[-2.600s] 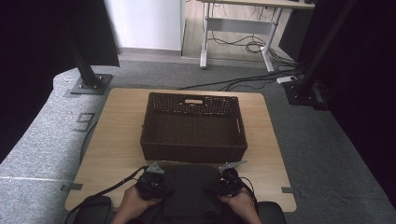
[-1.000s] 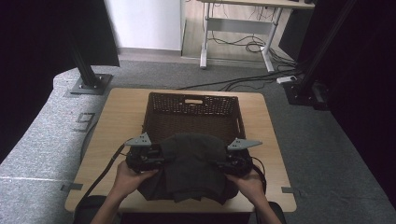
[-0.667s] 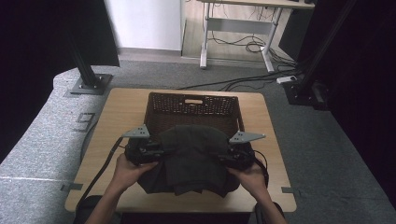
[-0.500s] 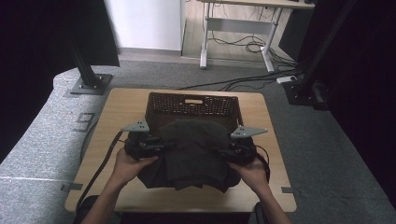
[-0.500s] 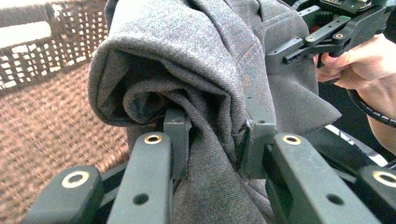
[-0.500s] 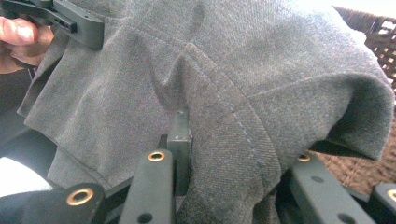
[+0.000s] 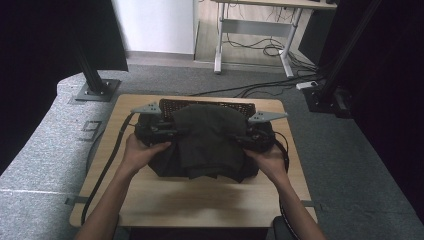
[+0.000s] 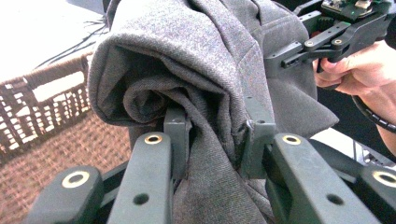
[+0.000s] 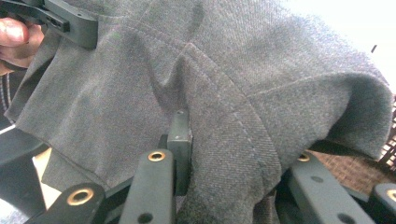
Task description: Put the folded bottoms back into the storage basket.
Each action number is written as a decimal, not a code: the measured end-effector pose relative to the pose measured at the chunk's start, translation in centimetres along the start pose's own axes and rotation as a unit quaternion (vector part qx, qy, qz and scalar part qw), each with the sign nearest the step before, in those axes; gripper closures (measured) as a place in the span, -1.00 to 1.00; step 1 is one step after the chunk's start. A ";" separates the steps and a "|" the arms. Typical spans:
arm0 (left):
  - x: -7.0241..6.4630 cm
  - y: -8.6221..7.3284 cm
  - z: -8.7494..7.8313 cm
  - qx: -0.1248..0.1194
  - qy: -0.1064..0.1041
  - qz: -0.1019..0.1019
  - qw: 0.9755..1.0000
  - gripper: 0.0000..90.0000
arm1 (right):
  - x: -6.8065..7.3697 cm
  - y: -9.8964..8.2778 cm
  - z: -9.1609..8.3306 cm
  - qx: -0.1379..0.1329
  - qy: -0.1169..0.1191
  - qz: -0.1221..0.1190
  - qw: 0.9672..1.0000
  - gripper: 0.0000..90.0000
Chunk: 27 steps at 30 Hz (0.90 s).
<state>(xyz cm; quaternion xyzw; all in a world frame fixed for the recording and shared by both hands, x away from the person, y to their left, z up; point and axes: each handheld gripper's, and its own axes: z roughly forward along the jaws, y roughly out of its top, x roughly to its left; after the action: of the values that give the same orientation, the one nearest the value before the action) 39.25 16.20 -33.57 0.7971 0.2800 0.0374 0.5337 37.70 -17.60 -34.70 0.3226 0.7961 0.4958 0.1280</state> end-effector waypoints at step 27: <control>7.6 2.0 4.0 0.012 0.018 -0.015 1.000 0.54 | -5.3 3.0 5.6 0.017 -0.062 -0.001 0.998 0.50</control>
<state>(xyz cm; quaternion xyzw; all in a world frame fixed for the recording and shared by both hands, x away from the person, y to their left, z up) 47.90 15.99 -35.33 0.7982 0.3018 0.0408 0.5197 45.77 -16.13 -35.32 0.3539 0.7952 0.4611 0.1728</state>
